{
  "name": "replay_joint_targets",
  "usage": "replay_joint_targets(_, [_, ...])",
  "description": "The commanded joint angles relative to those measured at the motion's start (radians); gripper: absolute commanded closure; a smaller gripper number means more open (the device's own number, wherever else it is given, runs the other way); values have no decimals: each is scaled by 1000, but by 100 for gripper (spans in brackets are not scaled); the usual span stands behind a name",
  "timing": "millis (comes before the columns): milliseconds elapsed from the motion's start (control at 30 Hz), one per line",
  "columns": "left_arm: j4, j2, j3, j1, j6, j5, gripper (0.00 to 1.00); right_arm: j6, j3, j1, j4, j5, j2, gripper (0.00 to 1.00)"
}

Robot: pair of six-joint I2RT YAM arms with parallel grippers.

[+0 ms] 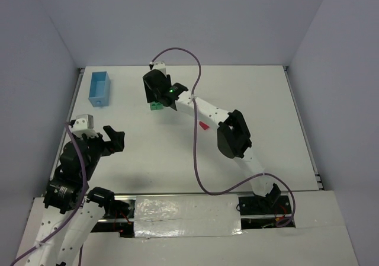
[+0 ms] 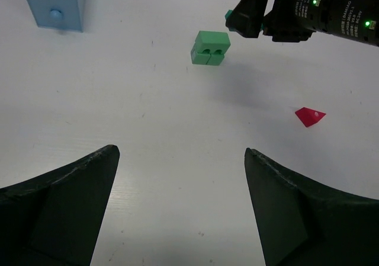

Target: Build the wood block tower

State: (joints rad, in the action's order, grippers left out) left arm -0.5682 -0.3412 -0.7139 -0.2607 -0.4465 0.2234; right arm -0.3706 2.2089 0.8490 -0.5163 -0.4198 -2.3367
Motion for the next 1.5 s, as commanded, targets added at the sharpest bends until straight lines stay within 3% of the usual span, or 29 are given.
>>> replay_joint_targets(0, [50,-25,-10,-5,25,-38,1,9,63,4,67,18,-32,60])
replay_joint_targets(200, [50,-25,-10,-5,25,-36,0,9,187,-4,32,-36,-134,59])
replay_joint_targets(1067, [62,-28,-6,-3,32,-68,0,24,192,-19,47,6,-190,51])
replay_joint_targets(1467, [67,-33,-4,-6,37,-81,1,33,204,-27,58,3,-204,42])
